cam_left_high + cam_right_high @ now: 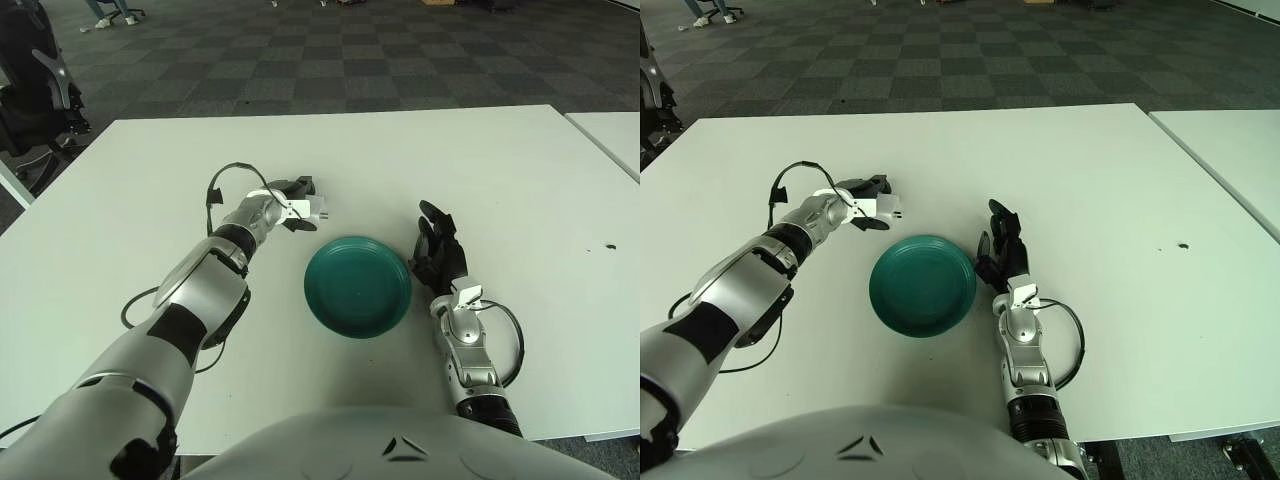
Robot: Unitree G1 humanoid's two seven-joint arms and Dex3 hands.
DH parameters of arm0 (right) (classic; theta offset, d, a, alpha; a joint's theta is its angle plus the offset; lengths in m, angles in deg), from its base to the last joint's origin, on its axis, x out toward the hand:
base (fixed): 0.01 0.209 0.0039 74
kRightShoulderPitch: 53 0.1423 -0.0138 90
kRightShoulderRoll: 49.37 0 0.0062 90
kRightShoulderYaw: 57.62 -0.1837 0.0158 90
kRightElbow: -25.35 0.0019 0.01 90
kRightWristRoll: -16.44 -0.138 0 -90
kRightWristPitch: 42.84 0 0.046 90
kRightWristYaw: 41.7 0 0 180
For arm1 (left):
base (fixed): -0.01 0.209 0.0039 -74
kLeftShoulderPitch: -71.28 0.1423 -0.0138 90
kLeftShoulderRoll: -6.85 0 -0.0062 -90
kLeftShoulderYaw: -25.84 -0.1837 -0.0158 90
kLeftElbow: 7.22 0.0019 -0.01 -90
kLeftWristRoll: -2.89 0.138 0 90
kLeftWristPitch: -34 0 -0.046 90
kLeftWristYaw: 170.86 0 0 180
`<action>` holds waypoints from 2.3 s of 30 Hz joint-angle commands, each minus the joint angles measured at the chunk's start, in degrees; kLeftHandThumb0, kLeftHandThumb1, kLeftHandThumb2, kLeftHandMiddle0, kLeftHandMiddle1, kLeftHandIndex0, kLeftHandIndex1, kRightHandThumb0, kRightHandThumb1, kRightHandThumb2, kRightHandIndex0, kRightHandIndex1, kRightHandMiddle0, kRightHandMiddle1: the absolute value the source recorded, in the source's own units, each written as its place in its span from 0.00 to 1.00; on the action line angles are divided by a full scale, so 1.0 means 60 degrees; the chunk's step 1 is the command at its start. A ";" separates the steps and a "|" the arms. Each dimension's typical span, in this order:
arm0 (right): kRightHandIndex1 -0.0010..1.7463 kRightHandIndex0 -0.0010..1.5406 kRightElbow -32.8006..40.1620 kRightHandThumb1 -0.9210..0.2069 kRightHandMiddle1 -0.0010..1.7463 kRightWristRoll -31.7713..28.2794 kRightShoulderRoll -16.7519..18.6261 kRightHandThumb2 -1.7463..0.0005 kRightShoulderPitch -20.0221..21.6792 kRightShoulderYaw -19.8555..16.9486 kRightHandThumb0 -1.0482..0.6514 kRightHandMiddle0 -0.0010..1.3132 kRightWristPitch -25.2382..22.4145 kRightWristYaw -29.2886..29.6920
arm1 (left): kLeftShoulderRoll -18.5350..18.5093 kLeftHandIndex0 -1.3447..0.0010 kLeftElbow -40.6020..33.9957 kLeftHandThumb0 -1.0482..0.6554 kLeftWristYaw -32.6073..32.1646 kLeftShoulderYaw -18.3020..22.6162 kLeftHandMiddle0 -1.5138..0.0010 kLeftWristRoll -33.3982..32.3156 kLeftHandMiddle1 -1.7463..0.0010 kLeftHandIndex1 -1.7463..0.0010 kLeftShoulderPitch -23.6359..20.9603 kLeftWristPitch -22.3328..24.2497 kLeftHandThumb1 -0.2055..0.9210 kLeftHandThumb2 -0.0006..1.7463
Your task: Put the charger into the plate.
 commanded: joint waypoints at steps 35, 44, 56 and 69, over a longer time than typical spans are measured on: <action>0.00 0.12 -0.1567 0.00 0.28 -0.0098 -0.0122 0.54 -0.0500 -0.0302 0.14 0.00 -0.0527 -0.0016 | 0.0434 0.49 0.0219 0.32 -0.1594 0.1387 0.28 -0.0957 0.00 0.00 0.1122 -0.0473 0.39 0.81; 0.00 0.12 -0.1564 0.00 0.29 -0.0086 -0.0146 0.54 -0.0514 -0.0315 0.14 0.00 -0.0504 -0.0048 | -0.0004 0.49 -0.0236 0.32 -0.2239 0.1596 0.24 -0.1138 0.00 0.00 0.0724 -0.1640 0.39 0.81; 0.00 0.12 -0.1591 0.00 0.29 -0.0276 -0.0068 0.55 -0.0545 -0.0388 0.15 0.00 -0.0470 -0.0162 | -0.0784 0.50 -0.2221 0.32 -0.3129 0.1915 0.22 -0.1187 0.00 0.00 0.0758 -0.3523 0.40 0.80; 0.00 0.12 -0.1310 0.00 0.26 -0.0263 -0.0056 0.53 -0.0691 -0.0305 0.12 0.00 -0.0714 -0.0266 | -0.1253 0.51 -0.5801 0.32 -0.2916 0.1917 0.21 -0.1068 0.00 0.00 0.2165 -0.3649 0.42 0.79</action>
